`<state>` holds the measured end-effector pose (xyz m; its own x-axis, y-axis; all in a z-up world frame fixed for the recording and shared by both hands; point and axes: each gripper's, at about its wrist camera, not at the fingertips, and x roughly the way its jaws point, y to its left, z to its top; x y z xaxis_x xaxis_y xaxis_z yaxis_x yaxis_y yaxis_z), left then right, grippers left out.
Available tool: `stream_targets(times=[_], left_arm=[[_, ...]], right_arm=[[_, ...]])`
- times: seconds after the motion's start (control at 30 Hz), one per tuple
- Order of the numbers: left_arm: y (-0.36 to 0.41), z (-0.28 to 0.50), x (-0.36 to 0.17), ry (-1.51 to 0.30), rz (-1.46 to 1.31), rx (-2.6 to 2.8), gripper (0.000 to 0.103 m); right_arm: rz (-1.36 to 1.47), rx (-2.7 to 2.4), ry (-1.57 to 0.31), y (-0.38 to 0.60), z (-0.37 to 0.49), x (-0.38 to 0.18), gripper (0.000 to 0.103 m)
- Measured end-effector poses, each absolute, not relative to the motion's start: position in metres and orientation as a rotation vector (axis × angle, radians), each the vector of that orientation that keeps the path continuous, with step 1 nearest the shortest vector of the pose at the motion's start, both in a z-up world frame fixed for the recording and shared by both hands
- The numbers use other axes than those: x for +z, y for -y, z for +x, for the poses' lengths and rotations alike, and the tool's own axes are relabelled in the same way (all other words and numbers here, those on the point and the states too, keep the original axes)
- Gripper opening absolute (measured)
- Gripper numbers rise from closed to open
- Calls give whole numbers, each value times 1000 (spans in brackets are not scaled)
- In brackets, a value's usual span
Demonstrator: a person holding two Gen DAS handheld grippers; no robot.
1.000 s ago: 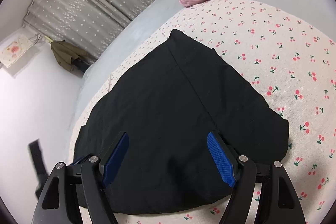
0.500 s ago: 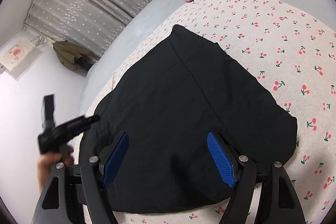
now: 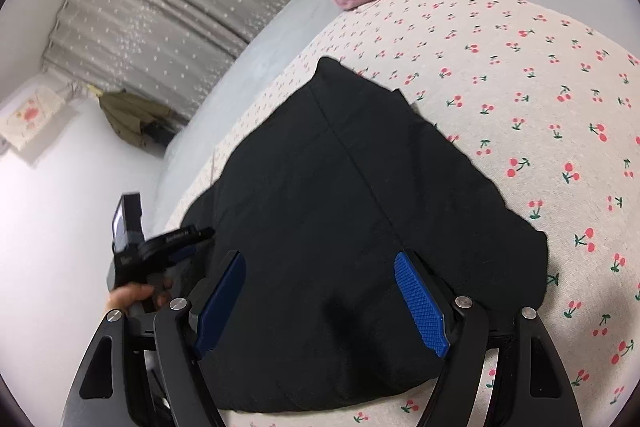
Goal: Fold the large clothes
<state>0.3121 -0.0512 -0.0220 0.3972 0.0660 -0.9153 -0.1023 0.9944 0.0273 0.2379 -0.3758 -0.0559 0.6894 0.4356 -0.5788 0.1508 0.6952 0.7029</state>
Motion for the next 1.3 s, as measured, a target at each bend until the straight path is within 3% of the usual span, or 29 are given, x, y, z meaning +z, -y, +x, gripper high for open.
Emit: stream_targets(times=[0.3, 0.43, 0.53, 0.7, 0.9, 1.07, 1.3], left_arm=[[50, 255, 6, -1076, -30, 63, 64], [59, 254, -27, -1137, 3, 87, 64], [58, 254, -36, -1112, 11, 101, 70], [46, 232, -9, -1097, -29, 94, 70], [18, 153, 22, -1002, -59, 59, 70], [3, 111, 10, -974, -101, 82, 70], [-2, 115, -21, -1009, -134, 67, 70]], right_arm=[[894, 143, -750, 401, 228, -53, 78], [936, 131, -728, 408, 224, -54, 78], [930, 159, -749, 405, 228, -57, 78], [991, 104, -711, 428, 216, -62, 78], [1065, -3, -716, 452, 200, -71, 78], [1123, -45, -776, 454, 194, -84, 79], [1119, 10, -851, 433, 201, -102, 79]])
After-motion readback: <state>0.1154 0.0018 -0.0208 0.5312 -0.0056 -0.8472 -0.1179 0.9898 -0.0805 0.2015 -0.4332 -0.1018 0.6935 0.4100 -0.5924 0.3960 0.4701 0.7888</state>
